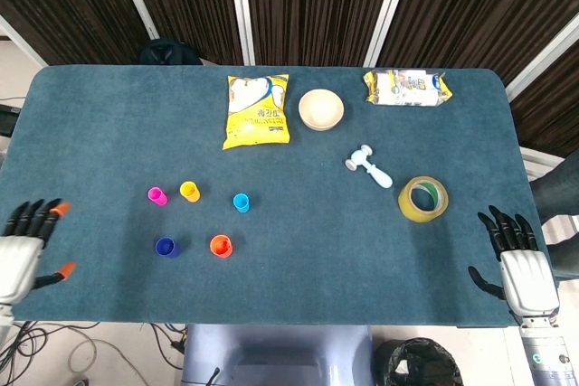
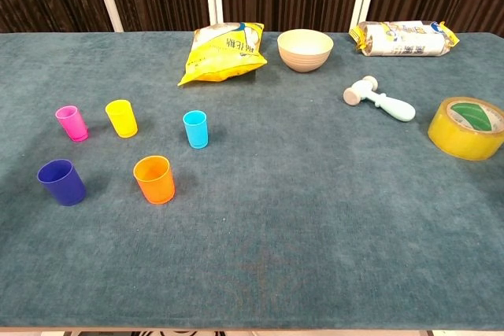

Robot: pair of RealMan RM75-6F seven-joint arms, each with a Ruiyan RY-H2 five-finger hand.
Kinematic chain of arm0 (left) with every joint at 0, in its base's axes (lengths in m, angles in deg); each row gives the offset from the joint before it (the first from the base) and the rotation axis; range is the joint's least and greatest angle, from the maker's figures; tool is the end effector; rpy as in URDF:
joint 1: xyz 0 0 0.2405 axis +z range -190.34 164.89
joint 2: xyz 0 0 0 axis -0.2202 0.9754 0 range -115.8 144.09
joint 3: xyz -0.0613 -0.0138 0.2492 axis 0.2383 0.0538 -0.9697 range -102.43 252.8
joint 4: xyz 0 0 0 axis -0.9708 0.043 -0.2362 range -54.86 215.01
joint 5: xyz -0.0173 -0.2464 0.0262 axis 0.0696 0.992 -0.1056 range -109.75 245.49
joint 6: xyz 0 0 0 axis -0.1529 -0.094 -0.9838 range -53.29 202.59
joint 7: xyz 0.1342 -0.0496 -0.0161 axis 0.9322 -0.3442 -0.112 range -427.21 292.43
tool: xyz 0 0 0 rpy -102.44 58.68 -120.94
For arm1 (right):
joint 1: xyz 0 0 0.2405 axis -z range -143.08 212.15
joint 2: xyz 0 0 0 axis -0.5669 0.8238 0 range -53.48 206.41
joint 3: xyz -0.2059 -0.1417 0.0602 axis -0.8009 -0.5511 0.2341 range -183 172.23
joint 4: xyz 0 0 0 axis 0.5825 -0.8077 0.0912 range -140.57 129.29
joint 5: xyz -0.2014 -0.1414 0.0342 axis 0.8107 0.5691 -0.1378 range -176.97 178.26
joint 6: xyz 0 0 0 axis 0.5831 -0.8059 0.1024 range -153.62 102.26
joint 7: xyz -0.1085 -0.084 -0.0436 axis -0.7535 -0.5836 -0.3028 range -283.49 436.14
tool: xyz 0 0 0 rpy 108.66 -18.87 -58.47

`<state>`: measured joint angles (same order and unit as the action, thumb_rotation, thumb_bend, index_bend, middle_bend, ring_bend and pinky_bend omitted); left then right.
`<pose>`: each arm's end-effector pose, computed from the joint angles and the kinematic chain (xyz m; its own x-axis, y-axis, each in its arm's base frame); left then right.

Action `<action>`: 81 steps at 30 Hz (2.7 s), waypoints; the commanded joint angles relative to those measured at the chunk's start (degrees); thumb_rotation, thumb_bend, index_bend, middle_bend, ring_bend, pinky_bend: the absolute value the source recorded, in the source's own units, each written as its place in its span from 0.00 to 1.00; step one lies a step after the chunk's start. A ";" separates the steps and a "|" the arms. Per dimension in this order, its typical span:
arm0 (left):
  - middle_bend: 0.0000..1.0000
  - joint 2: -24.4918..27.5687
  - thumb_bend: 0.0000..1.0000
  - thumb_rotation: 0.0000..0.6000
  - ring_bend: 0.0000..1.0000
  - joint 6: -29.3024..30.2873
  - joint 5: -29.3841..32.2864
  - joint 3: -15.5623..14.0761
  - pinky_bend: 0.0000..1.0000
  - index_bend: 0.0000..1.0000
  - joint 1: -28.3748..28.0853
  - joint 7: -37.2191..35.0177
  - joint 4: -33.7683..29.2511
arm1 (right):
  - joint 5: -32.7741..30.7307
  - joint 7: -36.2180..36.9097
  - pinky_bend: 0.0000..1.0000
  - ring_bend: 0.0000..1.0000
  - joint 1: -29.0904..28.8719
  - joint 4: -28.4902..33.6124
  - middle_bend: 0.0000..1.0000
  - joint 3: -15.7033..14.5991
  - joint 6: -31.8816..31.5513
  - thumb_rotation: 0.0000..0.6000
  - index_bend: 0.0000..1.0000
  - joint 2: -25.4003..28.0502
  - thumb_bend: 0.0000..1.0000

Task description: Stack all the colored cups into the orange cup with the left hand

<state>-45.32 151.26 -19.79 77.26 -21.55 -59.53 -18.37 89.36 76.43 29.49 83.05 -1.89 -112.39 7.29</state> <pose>-0.3030 0.1989 0.1167 0.5093 0.1227 0.8518 0.8594 -0.1251 -0.4959 -0.3214 -0.1881 0.1040 0.3722 0.0365 0.9274 -0.9257 -0.0577 0.3738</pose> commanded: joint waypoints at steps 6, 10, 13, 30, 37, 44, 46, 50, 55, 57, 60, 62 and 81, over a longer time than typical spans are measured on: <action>0.09 -1.10 0.17 1.00 0.00 -14.48 1.73 1.67 0.00 0.12 -10.10 8.32 -2.14 | -0.81 0.54 0.00 0.10 0.33 0.57 0.04 0.52 -0.53 1.00 0.09 0.24 0.32; 0.10 -3.05 0.17 1.00 0.00 -18.64 4.46 2.08 0.00 0.13 -12.57 11.61 -1.84 | -0.85 0.84 0.00 0.10 0.31 0.72 0.04 0.49 -0.36 1.00 0.09 0.44 0.32; 0.10 -4.33 0.17 1.00 0.00 -21.01 6.35 2.26 0.00 0.14 -14.07 13.29 -1.81 | -0.95 0.90 0.00 0.10 0.30 0.73 0.04 0.51 -0.26 1.00 0.09 0.48 0.32; 0.12 -8.88 0.17 1.00 0.00 -27.03 11.26 1.61 0.00 0.19 -18.37 17.97 0.21 | -1.72 0.92 0.00 0.10 0.20 0.51 0.04 0.81 0.16 1.00 0.09 0.19 0.32; 0.14 -10.91 0.17 1.00 0.00 -28.07 11.11 1.33 0.00 0.28 -19.94 18.46 1.45 | -2.22 1.29 0.00 0.10 0.14 0.35 0.04 0.92 0.56 1.00 0.09 0.09 0.32; 0.14 -12.20 0.20 1.00 0.00 -27.84 11.44 0.85 0.00 0.35 -20.42 19.21 2.59 | -2.46 1.46 0.00 0.10 0.22 0.33 0.04 1.07 0.46 1.00 0.09 0.11 0.32; 0.14 -12.40 0.21 1.00 0.00 -27.64 11.59 0.63 0.00 0.36 -20.43 19.48 2.87 | -2.50 1.49 0.00 0.10 0.23 0.35 0.04 1.11 0.43 1.00 0.09 0.11 0.32; 0.14 -12.72 0.22 1.00 0.00 -27.04 11.91 0.38 0.00 0.36 -20.47 20.12 3.45 | -2.54 1.41 0.00 0.10 0.23 0.37 0.04 1.12 0.45 1.00 0.09 0.03 0.32; 0.15 -12.87 0.23 1.00 0.00 -26.34 12.11 0.17 0.00 0.38 -20.56 20.76 3.54 | -2.70 1.17 0.00 0.10 0.25 0.39 0.04 1.15 0.50 1.00 0.09 -0.11 0.32; 0.15 -12.88 0.24 1.00 0.00 -26.10 12.11 0.03 0.00 0.38 -20.59 20.95 3.58 | -2.78 1.08 0.00 0.10 0.24 0.39 0.04 1.17 0.55 1.00 0.09 -0.19 0.32; 0.15 -12.96 0.24 1.00 0.00 -26.01 12.24 -0.18 0.00 0.39 -20.71 21.24 3.74 | -2.88 0.99 0.00 0.10 0.23 0.40 0.04 1.15 0.67 1.00 0.09 -0.24 0.32; 0.15 -13.06 0.24 1.00 0.00 -25.89 12.36 -0.24 0.00 0.39 -20.81 21.42 3.87 | -2.91 0.96 0.00 0.10 0.23 0.41 0.04 1.14 0.71 1.00 0.09 -0.28 0.32; 0.17 -12.92 0.31 1.00 0.00 -24.80 12.30 -1.34 0.00 0.44 -21.41 22.54 2.89 | -2.91 1.02 0.00 0.10 0.30 0.67 0.04 1.13 0.70 1.00 0.09 -0.23 0.32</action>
<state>-58.28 126.43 -7.48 75.94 -42.95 -36.95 -15.44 86.45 77.45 29.78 83.72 -0.76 -111.69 7.06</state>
